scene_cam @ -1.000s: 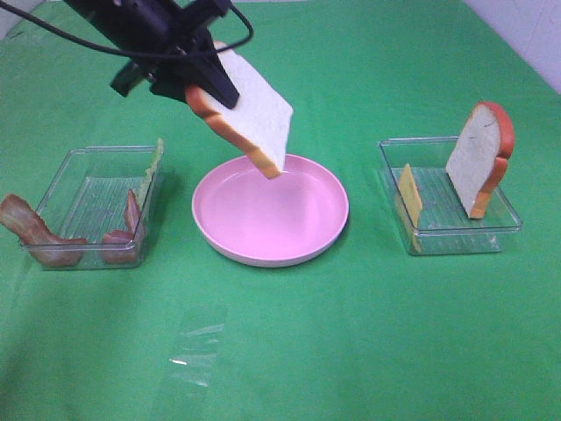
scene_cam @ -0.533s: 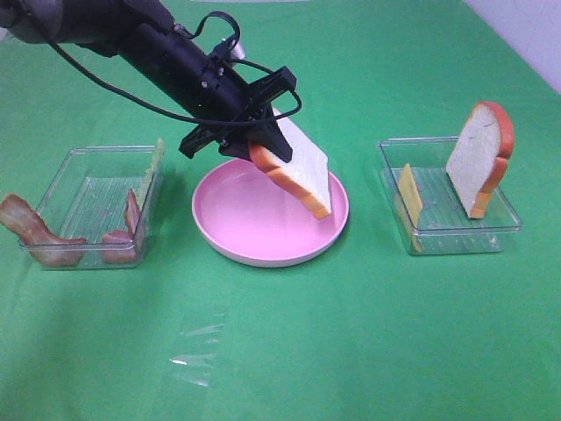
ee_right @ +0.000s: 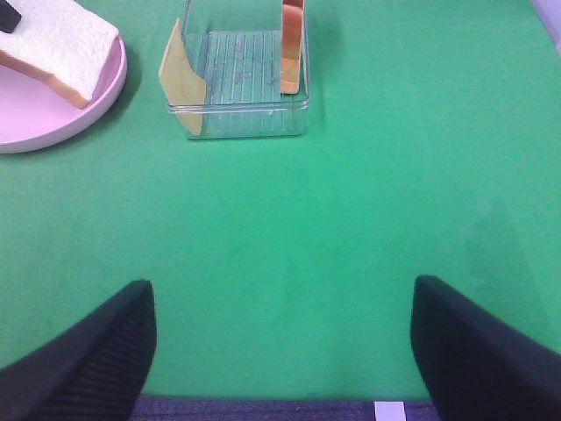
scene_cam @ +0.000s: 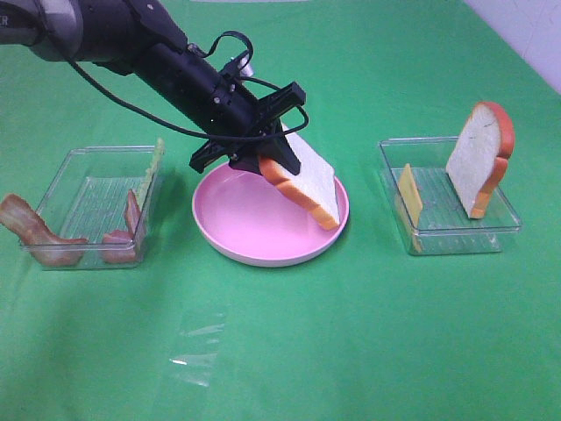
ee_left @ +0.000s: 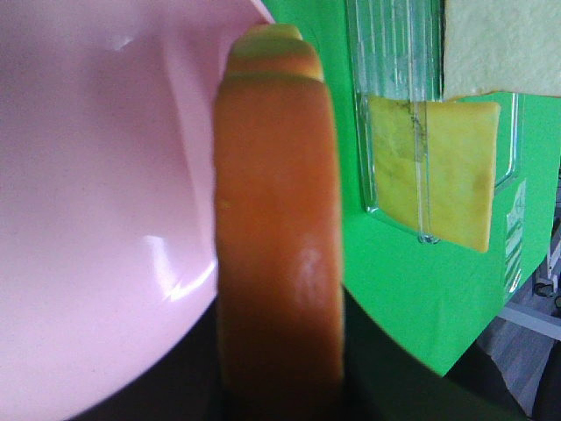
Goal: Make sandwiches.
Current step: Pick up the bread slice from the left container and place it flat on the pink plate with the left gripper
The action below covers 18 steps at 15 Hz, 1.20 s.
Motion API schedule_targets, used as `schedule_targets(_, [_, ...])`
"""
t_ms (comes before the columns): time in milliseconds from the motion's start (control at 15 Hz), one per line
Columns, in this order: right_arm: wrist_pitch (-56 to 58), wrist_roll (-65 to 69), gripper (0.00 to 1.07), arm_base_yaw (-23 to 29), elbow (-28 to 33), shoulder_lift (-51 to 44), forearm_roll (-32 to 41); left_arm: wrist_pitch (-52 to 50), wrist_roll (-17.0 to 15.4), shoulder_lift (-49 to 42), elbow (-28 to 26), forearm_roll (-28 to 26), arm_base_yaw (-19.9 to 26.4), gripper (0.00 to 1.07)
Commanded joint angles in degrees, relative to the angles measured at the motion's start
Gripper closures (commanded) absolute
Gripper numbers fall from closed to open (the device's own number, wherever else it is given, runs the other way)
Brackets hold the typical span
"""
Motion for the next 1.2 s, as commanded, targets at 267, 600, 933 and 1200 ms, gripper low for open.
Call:
schedule_targets(267, [-0.17, -0.34, 0.3, 0.11, 0.23, -1.55, 0.23, 0.74, -0.69, 0.0, 0.0, -0.11, -0.29, 0.7])
schedule_targets(600, [-0.17, -0.34, 0.3, 0.11, 0.23, -1.55, 0.23, 1.83, -4.93, -0.29, 0.0, 5.9, -0.29, 0.33])
schedule_targets(933, [-0.17, -0.34, 0.3, 0.11, 0.23, -1.55, 0.23, 8.59, -6.42, -1.95, -2.69, 14.44, -0.29, 0.2])
schedule_targets(1200, [-0.17, -0.34, 0.3, 0.11, 0.23, -1.55, 0.23, 21.72, -10.49, -2.86, -11.06, 28.25, -1.95, 0.2])
